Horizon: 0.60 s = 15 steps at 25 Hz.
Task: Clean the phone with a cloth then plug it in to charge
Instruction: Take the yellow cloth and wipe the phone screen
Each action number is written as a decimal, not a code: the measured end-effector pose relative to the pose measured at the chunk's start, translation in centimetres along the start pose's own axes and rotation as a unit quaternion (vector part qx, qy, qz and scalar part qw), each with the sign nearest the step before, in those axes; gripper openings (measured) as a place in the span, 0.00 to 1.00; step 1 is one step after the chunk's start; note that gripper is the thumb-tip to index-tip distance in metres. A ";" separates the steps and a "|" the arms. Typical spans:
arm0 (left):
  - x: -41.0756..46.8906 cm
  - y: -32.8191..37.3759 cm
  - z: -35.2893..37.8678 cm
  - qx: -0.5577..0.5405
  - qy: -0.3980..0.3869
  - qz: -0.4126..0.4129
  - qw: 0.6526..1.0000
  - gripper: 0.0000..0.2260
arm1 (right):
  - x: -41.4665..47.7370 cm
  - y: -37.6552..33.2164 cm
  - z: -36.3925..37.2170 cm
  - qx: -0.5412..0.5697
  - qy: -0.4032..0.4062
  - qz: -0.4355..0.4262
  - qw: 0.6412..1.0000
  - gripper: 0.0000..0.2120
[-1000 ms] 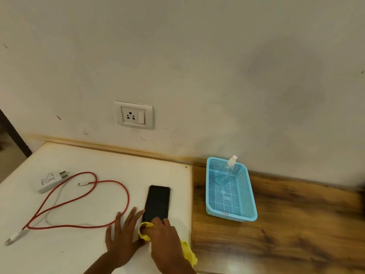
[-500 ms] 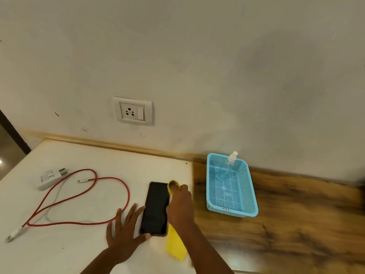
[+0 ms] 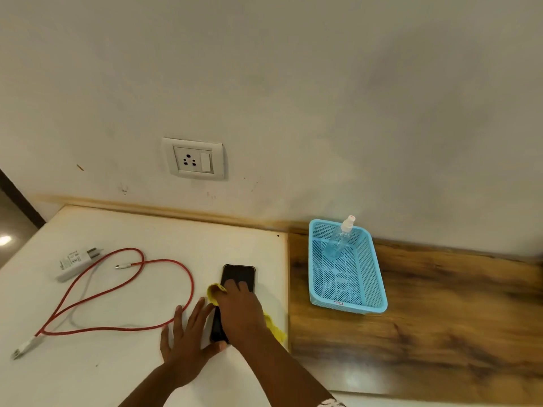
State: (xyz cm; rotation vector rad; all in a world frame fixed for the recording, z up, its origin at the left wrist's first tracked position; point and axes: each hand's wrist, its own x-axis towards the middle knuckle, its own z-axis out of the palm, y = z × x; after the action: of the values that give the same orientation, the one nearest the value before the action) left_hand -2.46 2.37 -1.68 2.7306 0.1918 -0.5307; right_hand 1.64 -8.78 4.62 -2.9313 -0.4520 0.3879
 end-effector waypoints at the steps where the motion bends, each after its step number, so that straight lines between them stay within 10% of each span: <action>1: 0.0 0.0 -0.1 0.004 0.002 0.003 1.000 0.42 | -0.8 0.8 0.3 0.001 0.005 0.001 1.000 0.21; 6: -0.1 -0.1 -0.2 -0.007 0.003 0.029 1.000 0.40 | -4.0 0.9 1.0 0.081 0.017 0.121 0.989 0.19; 11: 0.0 -0.5 -0.4 0.063 -0.003 0.034 0.997 0.41 | -5.5 -1.2 1.6 0.028 -0.031 -0.026 0.999 0.18; 15: -0.6 0.3 -1.2 0.009 -0.013 0.033 0.999 0.60 | -6.0 1.0 2.1 0.074 -0.016 0.075 0.994 0.20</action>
State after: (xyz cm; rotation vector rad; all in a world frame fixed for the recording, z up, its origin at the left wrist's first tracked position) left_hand -2.51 2.51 -0.32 2.7354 0.0905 -0.5518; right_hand -4.16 -11.34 3.79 -2.8254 -0.1959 0.4664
